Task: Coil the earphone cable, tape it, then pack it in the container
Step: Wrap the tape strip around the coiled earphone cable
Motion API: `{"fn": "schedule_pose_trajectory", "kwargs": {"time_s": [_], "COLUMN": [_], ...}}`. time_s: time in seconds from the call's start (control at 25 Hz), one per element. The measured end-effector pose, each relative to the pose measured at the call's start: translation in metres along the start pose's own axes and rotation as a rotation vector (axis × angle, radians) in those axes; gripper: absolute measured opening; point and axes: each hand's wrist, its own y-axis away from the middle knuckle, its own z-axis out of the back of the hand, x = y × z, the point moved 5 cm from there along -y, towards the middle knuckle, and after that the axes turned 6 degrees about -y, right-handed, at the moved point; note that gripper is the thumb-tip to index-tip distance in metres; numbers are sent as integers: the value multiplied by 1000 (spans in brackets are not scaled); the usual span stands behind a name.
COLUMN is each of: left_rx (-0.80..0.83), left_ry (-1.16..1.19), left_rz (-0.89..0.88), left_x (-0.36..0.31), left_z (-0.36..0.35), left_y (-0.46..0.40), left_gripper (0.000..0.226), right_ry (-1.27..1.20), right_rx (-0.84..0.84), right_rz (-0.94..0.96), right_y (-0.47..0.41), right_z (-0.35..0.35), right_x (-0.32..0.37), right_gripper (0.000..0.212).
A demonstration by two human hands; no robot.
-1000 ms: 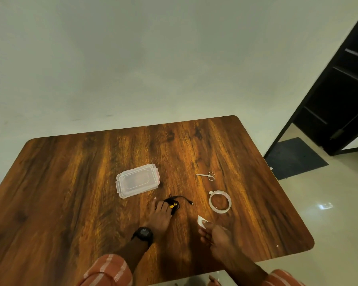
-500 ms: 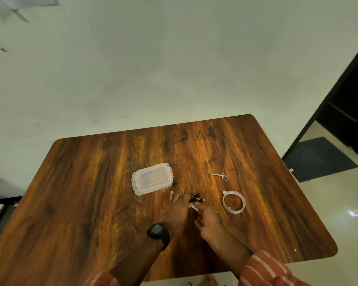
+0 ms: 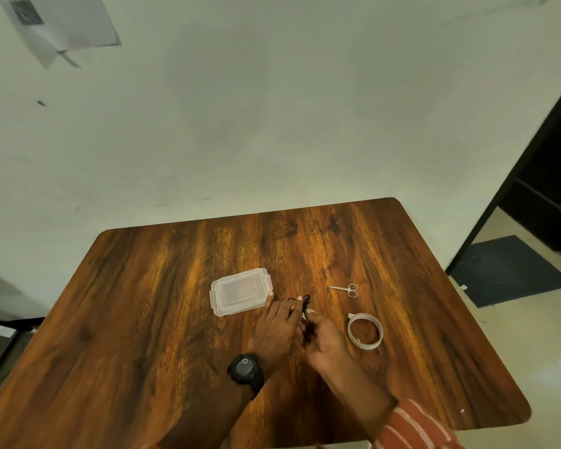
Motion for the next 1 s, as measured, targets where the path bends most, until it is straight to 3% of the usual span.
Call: {"fn": "schedule_pose_trajectory", "kwargs": {"time_s": [0.12, 0.2, 0.32, 0.48, 0.64, 0.8, 1.0], "left_rx": [-45, -44, -26, -144, -223, -265, -242], "left_ry": [62, 79, 173, 349, 410, 422, 490], "left_rz": [66, 127, 203, 250, 240, 210, 243], "left_x": [1, 3, 4, 2, -5, -12, -14], "left_z": [13, 20, 29, 49, 63, 70, 63], "left_y": [0, 0, 2, 2, 1, 3, 11], "left_gripper": [49, 41, 46, 42, 37, 28, 35], "right_ry": [54, 33, 64, 101, 55, 64, 66], "right_rx": [88, 152, 246, 315, 344, 307, 258], "right_rz": [40, 30, 38, 105, 131, 83, 29], "right_y": [14, 24, 36, 47, 52, 53, 52], "right_z": [-9, -13, -17, -20, -22, -20, -18], "right_x": [9, 14, 22, 28, 29, 20, 17], "right_gripper": [9, 13, 27, 22, 18, 37, 36]}}
